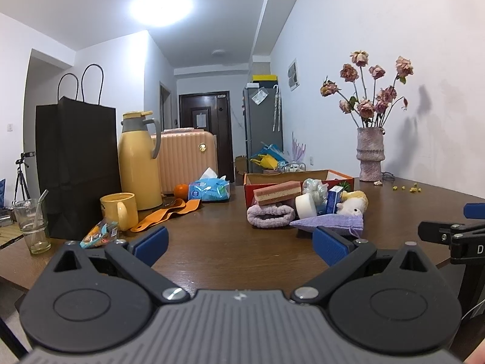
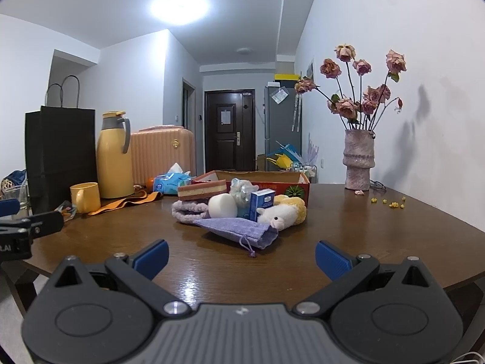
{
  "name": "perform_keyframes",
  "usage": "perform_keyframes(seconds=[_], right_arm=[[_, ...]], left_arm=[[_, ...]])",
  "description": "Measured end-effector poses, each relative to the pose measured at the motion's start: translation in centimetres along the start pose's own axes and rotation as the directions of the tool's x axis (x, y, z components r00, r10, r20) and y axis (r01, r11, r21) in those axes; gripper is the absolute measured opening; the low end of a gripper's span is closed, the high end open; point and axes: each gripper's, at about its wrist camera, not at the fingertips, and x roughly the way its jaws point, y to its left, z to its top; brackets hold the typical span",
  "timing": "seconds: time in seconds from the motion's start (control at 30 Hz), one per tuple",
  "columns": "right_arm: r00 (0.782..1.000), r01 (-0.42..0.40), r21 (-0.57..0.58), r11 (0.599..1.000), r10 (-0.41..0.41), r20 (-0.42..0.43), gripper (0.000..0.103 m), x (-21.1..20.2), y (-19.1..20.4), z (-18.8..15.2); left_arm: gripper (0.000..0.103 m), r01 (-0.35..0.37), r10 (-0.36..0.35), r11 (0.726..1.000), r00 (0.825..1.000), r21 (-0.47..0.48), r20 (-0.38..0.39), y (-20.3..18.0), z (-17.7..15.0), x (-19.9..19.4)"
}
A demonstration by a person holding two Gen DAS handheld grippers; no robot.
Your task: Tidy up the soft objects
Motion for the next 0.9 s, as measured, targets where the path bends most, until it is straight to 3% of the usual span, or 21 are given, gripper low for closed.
perform_keyframes(seconds=[0.27, 0.4, 0.5, 0.6, 0.63, 0.7, 0.77, 0.83, 0.9], right_arm=[[0.999, 0.034, 0.026, 0.999, -0.034, 0.007, 0.103, 1.0, -1.2, 0.1], [0.999, 0.019, 0.039, 0.999, -0.021, 0.042, 0.103, 2.3, -2.2, 0.7], [0.998, -0.006, 0.074, 0.997, 0.001, 0.061, 0.103, 4.4, -3.2, 0.9], [0.987, -0.07, 0.176, 0.982, 0.042, 0.156, 0.103, 6.7, -4.7, 0.2], [0.988, -0.106, 0.205, 0.973, 0.08, 0.133, 0.103, 7.6, -5.3, 0.1], [0.989, -0.142, 0.205, 0.968, 0.146, -0.003, 0.103, 9.9, -5.8, 0.6], [0.989, -0.114, 0.174, 0.978, 0.128, -0.072, 0.103, 11.8, -5.8, 0.9], [0.986, -0.086, 0.178, 0.98, 0.11, -0.127, 0.102, 13.7, -6.0, 1.7], [0.977, -0.062, 0.215, 0.975, 0.103, -0.185, 0.092, 15.9, -6.4, 2.3]], left_arm=[[0.103, 0.037, -0.037, 0.999, 0.999, -0.008, -0.026, 0.2, 0.4, 1.2], [0.103, 0.059, -0.061, 0.998, 0.997, -0.037, -0.049, 0.5, 1.1, 3.6], [0.103, 0.055, -0.059, 0.998, 0.992, -0.044, -0.108, 0.3, 0.9, 7.1], [0.103, 0.079, -0.084, 0.996, 0.971, -0.031, -0.224, -0.2, 0.2, 11.4], [0.103, 0.103, -0.112, 0.994, 0.961, -0.048, -0.254, -0.2, -0.1, 12.8], [0.103, 0.172, -0.201, 0.978, 0.931, -0.12, -0.304, 0.1, -0.5, 15.4], [0.103, 0.23, -0.275, 0.959, 0.9, -0.166, -0.339, 0.3, -0.3, 17.7], [0.103, 0.242, -0.287, 0.956, 0.896, -0.168, -0.338, -0.1, 0.4, 19.9], [0.103, 0.256, -0.295, 0.954, 0.898, -0.158, -0.326, -0.9, 1.5, 22.1]])
